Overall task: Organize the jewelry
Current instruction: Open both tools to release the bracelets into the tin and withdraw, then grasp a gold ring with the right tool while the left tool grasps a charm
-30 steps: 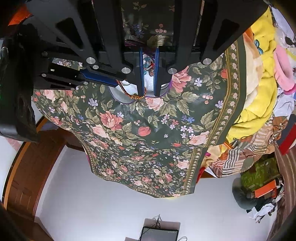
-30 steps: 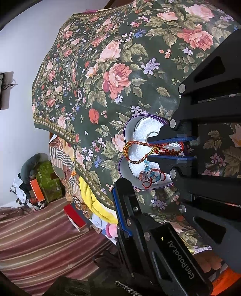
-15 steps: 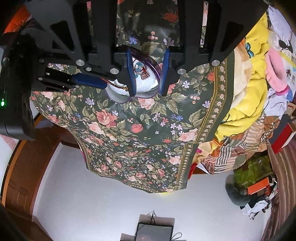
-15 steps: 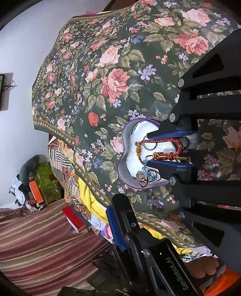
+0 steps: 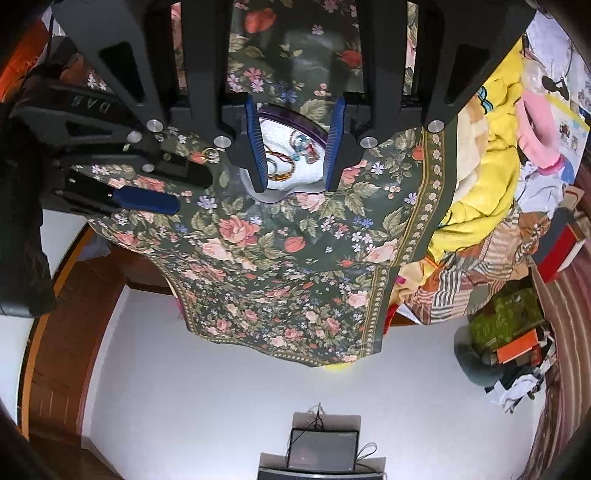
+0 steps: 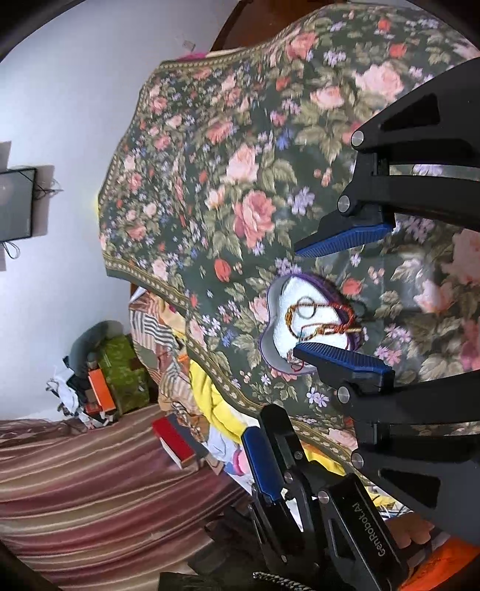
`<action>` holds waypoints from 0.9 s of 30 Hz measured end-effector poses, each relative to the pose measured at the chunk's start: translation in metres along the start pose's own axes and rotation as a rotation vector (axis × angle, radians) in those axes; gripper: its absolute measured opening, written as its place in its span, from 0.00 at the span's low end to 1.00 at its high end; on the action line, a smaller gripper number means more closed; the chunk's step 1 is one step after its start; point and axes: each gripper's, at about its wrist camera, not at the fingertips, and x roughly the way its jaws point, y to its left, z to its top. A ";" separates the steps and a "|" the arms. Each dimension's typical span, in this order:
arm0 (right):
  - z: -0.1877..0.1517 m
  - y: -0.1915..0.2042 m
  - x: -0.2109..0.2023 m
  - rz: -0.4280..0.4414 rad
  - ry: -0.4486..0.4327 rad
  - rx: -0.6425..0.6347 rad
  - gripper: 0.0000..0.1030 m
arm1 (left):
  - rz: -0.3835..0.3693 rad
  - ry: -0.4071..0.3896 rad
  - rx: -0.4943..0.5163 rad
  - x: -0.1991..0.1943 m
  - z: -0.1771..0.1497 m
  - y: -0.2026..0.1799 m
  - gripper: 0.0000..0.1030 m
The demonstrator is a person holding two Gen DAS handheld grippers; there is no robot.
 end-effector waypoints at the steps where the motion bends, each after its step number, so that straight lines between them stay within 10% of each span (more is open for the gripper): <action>1: -0.001 -0.003 -0.005 -0.006 -0.008 0.006 0.43 | -0.001 -0.004 0.007 -0.003 0.000 -0.004 0.30; 27: -0.073 -0.110 -0.034 -0.200 0.108 0.157 0.43 | -0.150 0.191 0.119 0.050 -0.049 -0.096 0.42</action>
